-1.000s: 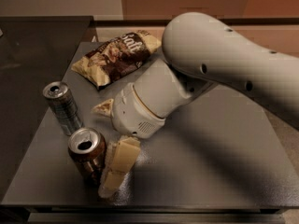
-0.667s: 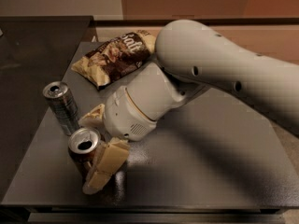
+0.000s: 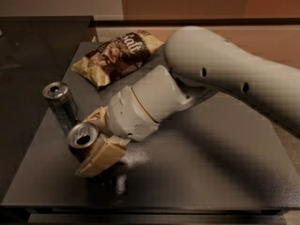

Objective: Knock orange can over

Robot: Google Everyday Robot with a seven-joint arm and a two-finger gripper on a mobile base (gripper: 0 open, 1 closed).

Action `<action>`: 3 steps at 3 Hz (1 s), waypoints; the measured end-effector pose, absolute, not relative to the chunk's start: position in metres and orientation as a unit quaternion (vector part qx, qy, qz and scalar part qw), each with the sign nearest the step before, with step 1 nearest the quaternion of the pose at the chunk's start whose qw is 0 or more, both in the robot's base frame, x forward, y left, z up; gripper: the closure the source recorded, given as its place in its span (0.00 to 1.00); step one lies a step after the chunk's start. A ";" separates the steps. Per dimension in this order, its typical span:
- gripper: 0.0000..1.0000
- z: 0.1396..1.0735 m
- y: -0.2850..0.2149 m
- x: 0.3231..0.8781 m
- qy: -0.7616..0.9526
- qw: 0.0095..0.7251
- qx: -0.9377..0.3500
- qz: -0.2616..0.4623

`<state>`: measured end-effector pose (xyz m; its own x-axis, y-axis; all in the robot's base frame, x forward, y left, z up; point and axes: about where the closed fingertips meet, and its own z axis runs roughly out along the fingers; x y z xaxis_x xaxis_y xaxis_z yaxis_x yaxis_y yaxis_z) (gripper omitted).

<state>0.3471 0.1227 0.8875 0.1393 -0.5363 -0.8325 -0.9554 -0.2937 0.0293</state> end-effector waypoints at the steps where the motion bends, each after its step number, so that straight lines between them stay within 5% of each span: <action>1: 0.87 0.906 0.098 0.363 0.543 0.302 -0.691 0.370; 2: 1.00 0.926 0.070 0.388 0.563 0.324 -0.691 0.317; 3: 1.00 0.936 0.042 0.414 0.583 0.333 -0.700 0.243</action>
Offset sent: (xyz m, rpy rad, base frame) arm 0.0800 -0.0994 0.0575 -0.0947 -0.2503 -0.2425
